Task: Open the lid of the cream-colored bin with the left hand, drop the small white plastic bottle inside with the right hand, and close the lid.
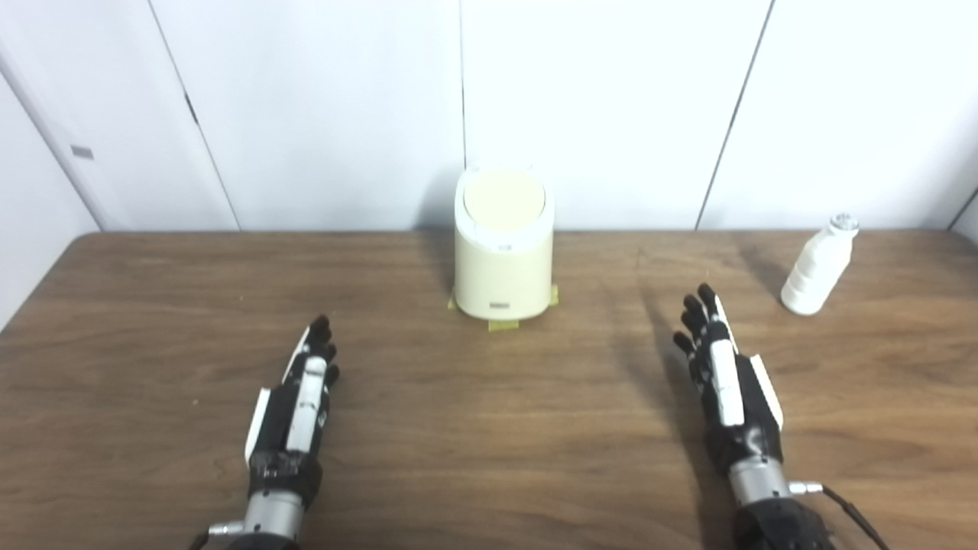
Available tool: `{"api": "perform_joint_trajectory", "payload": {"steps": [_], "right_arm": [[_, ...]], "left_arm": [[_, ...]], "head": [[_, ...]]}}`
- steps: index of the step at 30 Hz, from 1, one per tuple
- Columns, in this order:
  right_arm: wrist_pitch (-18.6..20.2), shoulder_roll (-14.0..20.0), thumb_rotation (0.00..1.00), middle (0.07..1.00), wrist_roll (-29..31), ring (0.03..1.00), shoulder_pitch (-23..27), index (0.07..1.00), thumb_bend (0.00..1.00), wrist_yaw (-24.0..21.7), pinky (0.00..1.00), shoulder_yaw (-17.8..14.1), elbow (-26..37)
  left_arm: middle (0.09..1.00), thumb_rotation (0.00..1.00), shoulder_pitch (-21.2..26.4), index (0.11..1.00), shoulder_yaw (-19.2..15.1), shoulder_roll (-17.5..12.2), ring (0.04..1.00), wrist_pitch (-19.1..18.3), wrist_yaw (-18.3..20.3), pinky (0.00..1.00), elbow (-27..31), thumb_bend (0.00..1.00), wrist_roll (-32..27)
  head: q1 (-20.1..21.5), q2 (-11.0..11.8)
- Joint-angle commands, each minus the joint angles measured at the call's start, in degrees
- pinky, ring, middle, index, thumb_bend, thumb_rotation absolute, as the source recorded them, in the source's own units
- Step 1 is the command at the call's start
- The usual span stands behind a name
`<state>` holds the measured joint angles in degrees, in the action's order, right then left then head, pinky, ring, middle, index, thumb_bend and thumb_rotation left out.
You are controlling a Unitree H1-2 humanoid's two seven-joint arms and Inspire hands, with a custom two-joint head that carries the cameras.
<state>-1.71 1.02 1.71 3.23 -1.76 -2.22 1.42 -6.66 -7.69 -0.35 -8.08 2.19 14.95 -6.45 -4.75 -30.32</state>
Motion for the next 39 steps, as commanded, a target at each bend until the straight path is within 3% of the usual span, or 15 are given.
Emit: {"api": "perform_joint_trajectory", "payload": {"steps": [1,13,15,23,28,33,35,39], "right_arm": [[-2.9,-0.2,1.0,0.971,0.3,0.991,-1.2,0.983,0.5,0.0,0.95,0.1,0.0],[-1.1,-0.4,1.0,0.974,-0.1,0.983,-4.4,0.993,0.47,0.5,0.94,0.7,3.9],[-1.1,-0.5,1.0,0.973,0.3,0.981,-4.7,0.991,0.46,0.5,0.94,0.6,3.8],[-1.9,-0.9,1.0,0.972,2.5,0.983,-5.1,0.994,0.46,-0.1,0.95,0.4,3.1],[-2.7,-0.7,1.0,0.974,3.6,0.988,-5.4,0.996,0.48,-0.4,0.97,0.5,2.8],[-2.4,-0.8,1.0,0.973,4.7,0.992,-5.4,0.991,0.5,-0.5,0.98,0.5,2.5],[-2.0,-0.9,1.0,0.971,4.7,0.995,-5.6,0.989,0.5,-0.5,0.99,0.6,2.9],[-1.0,-0.9,1.0,0.97,4.6,0.999,-5.9,0.991,0.5,-0.4,0.99,0.9,3.8]], "left_arm": [[1.0,0.77,-4.3,1.0,0.4,-0.9,1.0,2.5,0.3,1.0,-0.5,0.37,0.6],[0.994,0.7,-5.7,1.0,-0.6,-1.7,0.988,5.8,0.4,1.0,-1.4,0.34,2.7],[0.993,0.73,-5.9,1.0,-0.5,-1.8,0.984,6.2,0.5,1.0,-1.4,0.33,3.2],[0.985,0.71,-6.8,1.0,-0.2,-1.7,0.975,5.3,0.8,0.99,-0.2,0.32,3.9],[0.987,0.64,-6.7,1.0,-0.4,-1.7,0.98,4.5,1.3,1.0,0.2,0.37,2.9],[0.968,0.54,-5.8,1.0,-0.1,-2.5,0.951,0.6,1.1,0.96,4.5,0.39,4.9],[0.961,0.41,-4.9,1.0,-0.4,-2.7,0.944,-2.3,1.2,0.92,6.9,0.45,4.6],[0.984,0.27,-2.0,1.0,-1.2,-2.9,0.967,-8.0,1.5,0.91,11.3,0.58,2.8]], "head": [[0.2,0.4],[1.6,1.1],[1.3,1.4],[0.5,1.9],[0.3,2.9],[0.3,3.2],[0.3,3.2],[0.3,2.9]]}}
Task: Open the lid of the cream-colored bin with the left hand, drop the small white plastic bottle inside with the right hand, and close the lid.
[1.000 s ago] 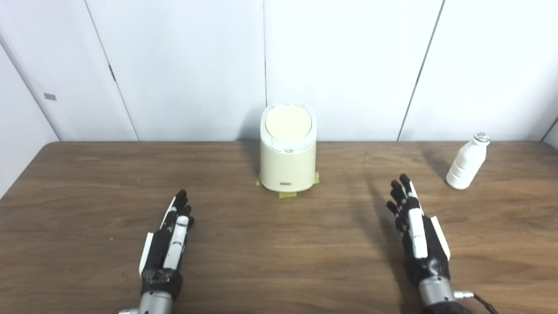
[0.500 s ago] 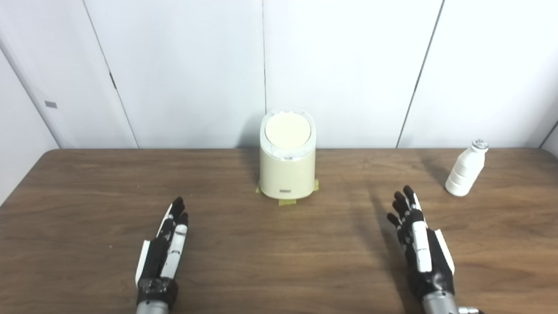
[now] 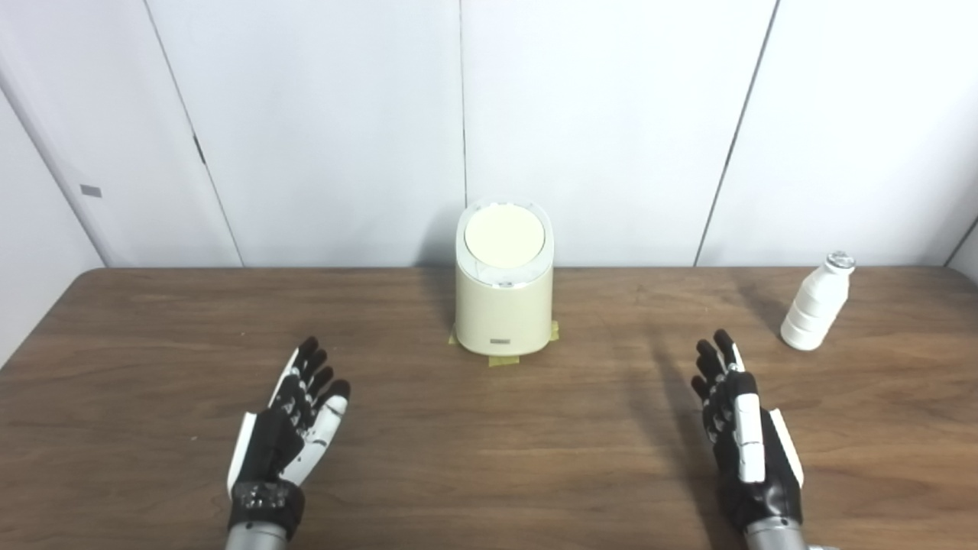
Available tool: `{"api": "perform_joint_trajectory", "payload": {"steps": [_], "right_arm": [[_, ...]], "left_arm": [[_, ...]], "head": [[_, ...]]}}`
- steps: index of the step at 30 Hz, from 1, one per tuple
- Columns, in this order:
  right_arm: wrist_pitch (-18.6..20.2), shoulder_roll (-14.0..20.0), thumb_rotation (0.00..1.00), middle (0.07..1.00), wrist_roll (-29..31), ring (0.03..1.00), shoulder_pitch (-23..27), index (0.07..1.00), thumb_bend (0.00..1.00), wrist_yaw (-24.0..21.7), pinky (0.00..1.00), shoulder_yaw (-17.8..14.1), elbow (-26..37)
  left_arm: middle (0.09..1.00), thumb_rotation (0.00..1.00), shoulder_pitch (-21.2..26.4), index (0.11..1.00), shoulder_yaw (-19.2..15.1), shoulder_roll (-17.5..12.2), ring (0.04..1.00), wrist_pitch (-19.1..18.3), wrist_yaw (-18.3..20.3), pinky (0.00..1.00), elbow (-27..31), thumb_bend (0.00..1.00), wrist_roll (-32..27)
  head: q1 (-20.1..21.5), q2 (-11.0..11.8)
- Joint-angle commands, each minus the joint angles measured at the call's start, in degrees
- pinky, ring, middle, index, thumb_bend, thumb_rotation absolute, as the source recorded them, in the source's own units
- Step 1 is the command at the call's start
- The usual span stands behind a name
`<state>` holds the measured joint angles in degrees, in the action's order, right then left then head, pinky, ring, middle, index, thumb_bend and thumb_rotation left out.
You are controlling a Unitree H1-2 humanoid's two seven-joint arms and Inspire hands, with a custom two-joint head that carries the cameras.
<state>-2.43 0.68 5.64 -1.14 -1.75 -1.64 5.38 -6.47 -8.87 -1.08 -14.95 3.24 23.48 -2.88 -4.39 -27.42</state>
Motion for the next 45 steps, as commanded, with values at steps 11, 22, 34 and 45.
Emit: {"api": "perform_joint_trajectory", "payload": {"steps": [11,22,34,45], "right_arm": [[0.5,-0.4,1.0,0.973,0.7,0.993,-1.7,1.0,0.5,-0.5,0.97,0.4,0.2],[2.7,-0.3,0.92,0.975,1.2,0.983,-1.3,1.0,0.48,-0.8,0.95,0.5,0.7],[3.2,0.5,0.92,0.982,0.5,0.983,-0.3,1.0,0.49,-1.2,0.95,0.4,-0.6],[3.0,0.6,0.92,0.978,-0.3,0.975,0.3,1.0,0.52,-1.4,0.92,0.9,-1.6]], "left_arm": [[0.961,0.27,7.1,0.992,0.9,-4.8,0.941,-11.0,-1.5,0.94,8.2,0.82,4.3],[0.927,0.36,18.2,0.974,3.9,-8.1,0.899,-11.9,0.4,0.88,4.5,0.89,12.5],[0.924,0.34,28.6,0.951,1.2,-7.0,0.91,-12.0,9.0,0.86,-1.4,0.88,17.3],[0.944,0.38,37.3,0.963,0.7,-5.2,0.922,-12.0,16.8,0.89,-7.3,0.9,27.9]], "head": [[0.5,0.8],[0.4,0.9],[0.5,1.3],[0.1,1.6]]}}
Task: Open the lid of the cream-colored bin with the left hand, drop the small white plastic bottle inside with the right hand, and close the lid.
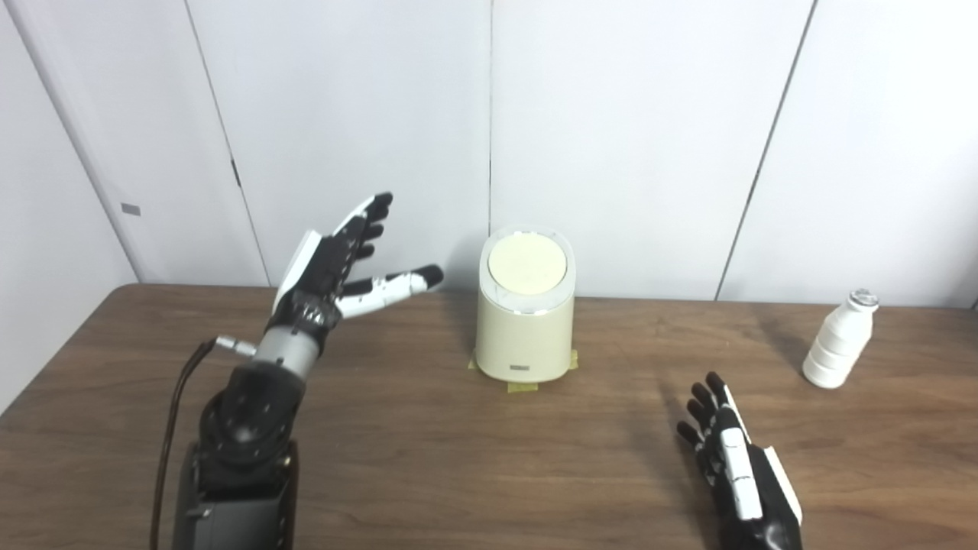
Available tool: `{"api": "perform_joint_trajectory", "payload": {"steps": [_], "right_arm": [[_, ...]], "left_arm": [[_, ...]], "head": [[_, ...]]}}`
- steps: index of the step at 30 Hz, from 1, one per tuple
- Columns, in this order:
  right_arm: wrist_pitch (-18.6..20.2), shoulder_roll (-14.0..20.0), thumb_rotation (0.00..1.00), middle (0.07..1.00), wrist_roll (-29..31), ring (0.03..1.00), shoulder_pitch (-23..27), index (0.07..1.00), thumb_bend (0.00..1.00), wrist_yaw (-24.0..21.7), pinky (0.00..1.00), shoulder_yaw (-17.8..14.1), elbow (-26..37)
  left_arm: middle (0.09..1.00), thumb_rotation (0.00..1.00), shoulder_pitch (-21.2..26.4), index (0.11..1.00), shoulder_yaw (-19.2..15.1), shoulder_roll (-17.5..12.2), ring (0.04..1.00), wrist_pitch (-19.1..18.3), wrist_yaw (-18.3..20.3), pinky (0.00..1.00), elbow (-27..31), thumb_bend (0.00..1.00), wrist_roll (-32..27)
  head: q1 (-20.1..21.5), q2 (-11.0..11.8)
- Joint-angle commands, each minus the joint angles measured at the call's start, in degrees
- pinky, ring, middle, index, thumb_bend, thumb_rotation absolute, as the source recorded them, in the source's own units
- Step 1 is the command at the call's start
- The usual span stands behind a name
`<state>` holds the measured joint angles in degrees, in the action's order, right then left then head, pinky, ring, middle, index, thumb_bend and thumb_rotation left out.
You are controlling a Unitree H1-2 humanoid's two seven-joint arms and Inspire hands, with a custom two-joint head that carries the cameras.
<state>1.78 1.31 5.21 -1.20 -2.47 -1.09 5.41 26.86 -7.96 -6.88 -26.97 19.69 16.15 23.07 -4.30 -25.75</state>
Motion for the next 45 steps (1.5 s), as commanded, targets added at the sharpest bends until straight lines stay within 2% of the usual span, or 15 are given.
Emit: {"api": "perform_joint_trajectory", "payload": {"steps": [1,6,9,14,18,23,36,40,45], "right_arm": [[-1.3,0.1,0.93,0.977,0.0,0.976,0.4,1.0,0.53,-0.7,0.92,0.4,-1.7],[-1.3,0.3,0.93,0.981,-0.6,0.986,0.5,1.0,0.53,-0.7,0.93,0.9,-2.1],[-1.3,0.5,0.95,0.987,-1.3,0.994,0.5,1.0,0.54,-0.6,0.93,1.2,-2.1],[-2.0,0.6,0.95,0.997,-0.9,1.0,0.5,1.0,0.56,-1.3,0.95,1.5,-2.5],[-1.0,0.2,0.94,1.0,-0.4,1.0,0.2,1.0,0.56,-1.3,0.95,1.4,-1.5],[-1.6,-0.4,0.9,1.0,0.5,1.0,0.4,1.0,0.53,-1.1,0.96,0.9,-1.8],[-0.6,-1.5,0.92,1.0,-1.0,1.0,0.6,1.0,0.59,-0.3,0.95,1.6,-1.5],[-0.2,-1.8,0.91,1.0,-0.6,1.0,0.8,1.0,0.59,-0.3,0.95,1.5,-1.2],[-0.2,-2.5,0.89,1.0,0.1,1.0,1.3,1.0,0.58,-0.2,0.95,1.2,-1.4]], "left_arm": [[0.939,0.38,4.9,0.959,-0.4,1.2,0.914,0.1,0.7,0.88,-0.8,0.9,3.2],[0.931,0.39,9.0,0.947,-1.8,4.0,0.903,0.1,3.2,0.81,-4.1,0.89,8.8],[0.931,0.38,10.8,0.951,-2.4,5.1,0.901,0.1,6.0,0.81,-5.7,0.87,11.8],[0.933,0.34,13.4,0.959,-2.3,4.8,0.898,0.1,9.6,0.79,-9.0,0.86,14.4],[0.931,0.34,15.8,0.97,-3.5,5.8,0.899,0.1,13.1,0.79,-10.9,0.88,18.4],[0.94,0.3,18.1,0.975,-3.9,6.4,0.901,0.1,15.0,0.8,-12.9,0.88,21.7],[0.949,0.23,23.1,0.965,-0.4,4.2,0.901,0.1,14.6,0.78,-20.9,0.85,25.1],[0.955,0.25,24.2,0.964,1.7,3.4,0.897,0.1,13.6,0.75,-23.4,0.85,26.1],[0.951,0.25,24.9,0.956,5.1,2.6,0.887,0.1,10.5,0.72,-26.4,0.85,25.5]], "head": [[0.0,-0.1],[-0.1,0.0],[-0.1,0.1],[-0.2,0.2],[-0.3,-0.1],[-0.1,-0.1],[0.2,-0.9],[0.1,-1.1],[0.3,-0.9]]}}
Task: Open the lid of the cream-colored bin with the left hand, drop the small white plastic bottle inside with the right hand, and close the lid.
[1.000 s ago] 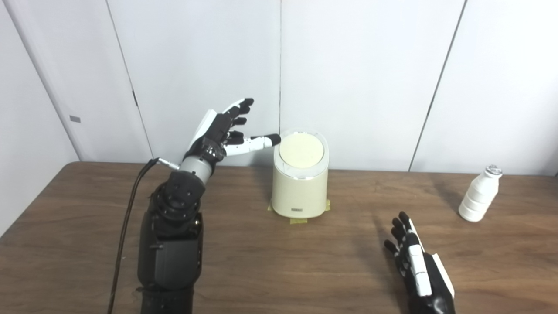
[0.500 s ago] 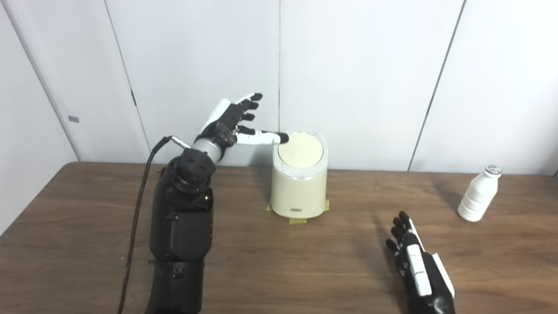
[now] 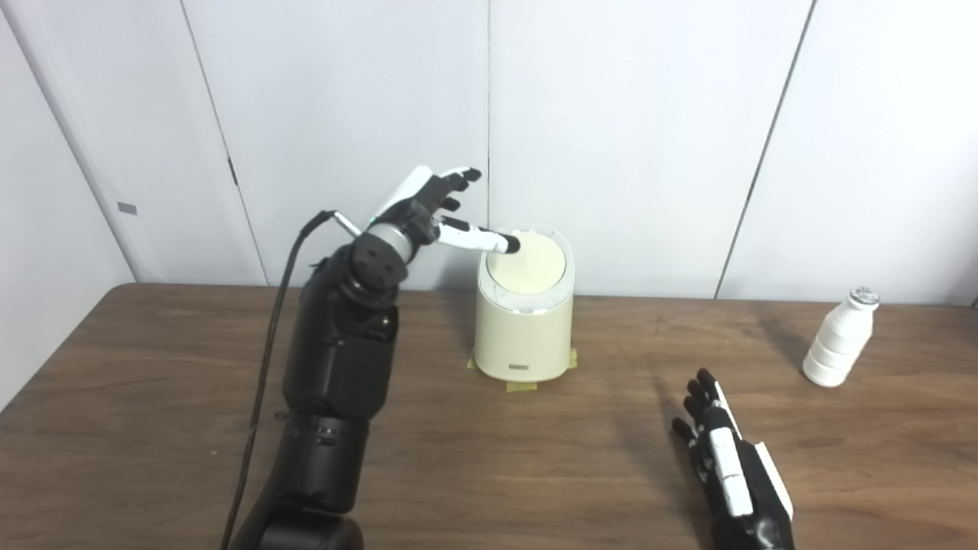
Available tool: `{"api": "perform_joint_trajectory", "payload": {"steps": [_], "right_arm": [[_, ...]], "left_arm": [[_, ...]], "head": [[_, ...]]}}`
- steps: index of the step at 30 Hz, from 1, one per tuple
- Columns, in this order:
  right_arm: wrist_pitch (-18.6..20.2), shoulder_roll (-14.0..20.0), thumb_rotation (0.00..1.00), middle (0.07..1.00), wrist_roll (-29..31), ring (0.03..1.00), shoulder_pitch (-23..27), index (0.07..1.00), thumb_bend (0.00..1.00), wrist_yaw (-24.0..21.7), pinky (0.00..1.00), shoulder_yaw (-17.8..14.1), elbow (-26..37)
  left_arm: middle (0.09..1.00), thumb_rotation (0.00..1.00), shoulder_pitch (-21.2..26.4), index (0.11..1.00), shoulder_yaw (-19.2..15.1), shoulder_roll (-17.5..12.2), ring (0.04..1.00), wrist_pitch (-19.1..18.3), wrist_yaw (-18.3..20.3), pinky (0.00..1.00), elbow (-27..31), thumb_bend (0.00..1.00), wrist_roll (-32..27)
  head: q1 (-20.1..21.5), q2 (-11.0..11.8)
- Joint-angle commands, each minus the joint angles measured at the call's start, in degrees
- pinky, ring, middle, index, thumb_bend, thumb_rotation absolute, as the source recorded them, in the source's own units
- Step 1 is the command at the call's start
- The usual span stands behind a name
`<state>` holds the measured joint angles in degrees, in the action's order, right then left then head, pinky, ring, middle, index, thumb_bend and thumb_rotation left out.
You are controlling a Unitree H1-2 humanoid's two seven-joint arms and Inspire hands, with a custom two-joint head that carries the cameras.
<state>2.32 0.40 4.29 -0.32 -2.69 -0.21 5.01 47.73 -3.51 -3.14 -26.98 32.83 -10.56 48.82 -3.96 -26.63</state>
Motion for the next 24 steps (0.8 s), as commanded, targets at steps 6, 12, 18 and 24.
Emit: {"api": "perform_joint_trajectory", "payload": {"steps": [6,12,18,24], "right_arm": [[-1.1,-2.2,0.9,1.0,0.0,1.0,0.8,1.0,0.58,0.6,0.95,0.7,-1.3],[-0.2,-3.5,0.9,1.0,-0.6,1.0,1.2,1.0,0.56,1.3,0.95,1.0,-0.8],[-1.2,-3.9,0.9,1.0,-0.7,1.0,1.8,1.0,0.57,1.6,0.94,0.7,-1.4],[-0.5,-4.4,0.92,1.0,-0.9,1.0,1.7,1.0,0.57,1.9,0.93,1.0,-0.9]], "left_arm": [[0.945,0.24,5.6,0.955,4.6,-2.5,0.91,0.1,-5.5,0.75,-3.8,0.85,-2.5],[0.948,0.23,7.3,0.961,8.2,-4.2,0.912,0.2,-7.0,0.75,-7.3,0.85,-5.1],[0.924,0.2,8.3,0.941,12.8,-6.0,0.892,1.1,-10.0,0.73,-9.2,0.87,-6.9],[0.935,0.23,8.8,0.932,17.2,-7.8,0.879,2.5,-12.6,0.68,-10.4,0.88,-7.0]], "head": [[0.4,-0.1],[1.2,-0.2],[1.3,-0.4],[1.6,-0.6]]}}
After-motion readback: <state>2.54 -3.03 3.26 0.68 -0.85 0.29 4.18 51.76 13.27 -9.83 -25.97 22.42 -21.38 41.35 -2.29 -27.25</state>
